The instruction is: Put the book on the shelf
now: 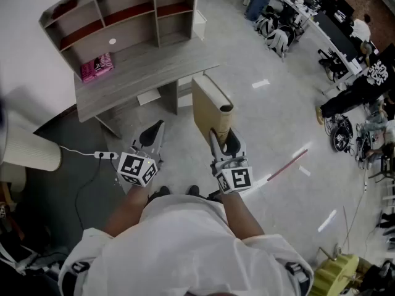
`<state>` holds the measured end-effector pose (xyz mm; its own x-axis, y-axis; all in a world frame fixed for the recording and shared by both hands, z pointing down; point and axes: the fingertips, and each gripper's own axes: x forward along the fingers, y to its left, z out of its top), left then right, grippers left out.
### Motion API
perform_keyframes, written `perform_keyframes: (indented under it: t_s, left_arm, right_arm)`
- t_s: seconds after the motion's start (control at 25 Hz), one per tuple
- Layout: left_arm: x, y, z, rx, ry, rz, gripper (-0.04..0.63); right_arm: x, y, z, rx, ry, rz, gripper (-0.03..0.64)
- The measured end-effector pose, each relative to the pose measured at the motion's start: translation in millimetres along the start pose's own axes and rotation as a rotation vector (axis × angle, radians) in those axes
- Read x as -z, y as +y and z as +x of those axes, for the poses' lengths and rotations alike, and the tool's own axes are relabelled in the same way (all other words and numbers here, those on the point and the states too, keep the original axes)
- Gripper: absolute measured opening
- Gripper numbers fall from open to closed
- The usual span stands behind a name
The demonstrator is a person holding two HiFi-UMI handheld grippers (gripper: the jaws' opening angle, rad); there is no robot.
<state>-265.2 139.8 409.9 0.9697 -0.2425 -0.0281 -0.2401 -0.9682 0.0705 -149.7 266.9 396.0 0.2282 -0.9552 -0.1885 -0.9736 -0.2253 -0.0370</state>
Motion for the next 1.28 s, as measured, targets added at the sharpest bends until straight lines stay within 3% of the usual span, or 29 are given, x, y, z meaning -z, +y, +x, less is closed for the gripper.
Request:
perform_keyframes:
  t_s: [0.2,0.68,1.08,1.16,1.28]
  left_arm:
    - [-7,5,11,0.037,-0.017,0.012,0.012]
    - [-6,11,15,-0.002,-0.001,0.027,0.012]
    - [3,13,46,-0.038,0.045,0.048,0.012]
    - [9,20,48,-0.052,0.056,0.022,0.012]
    - [17,23,49,-0.051,0.064,-0.08,0.012]
  right_arm:
    - [-6,-4,7,0.043,-0.03,-0.013,0.196]
    - [1,-5,19,-0.01,-0.046,0.012,0.198]
    - [-4,-64,13,-0.002,-0.073,0.026,0.198]
    - [-1,-77,13,0.008,-0.075,0.025,0.198]
    - [1,-94,8,0.024,-0.075,0.031,0.198]
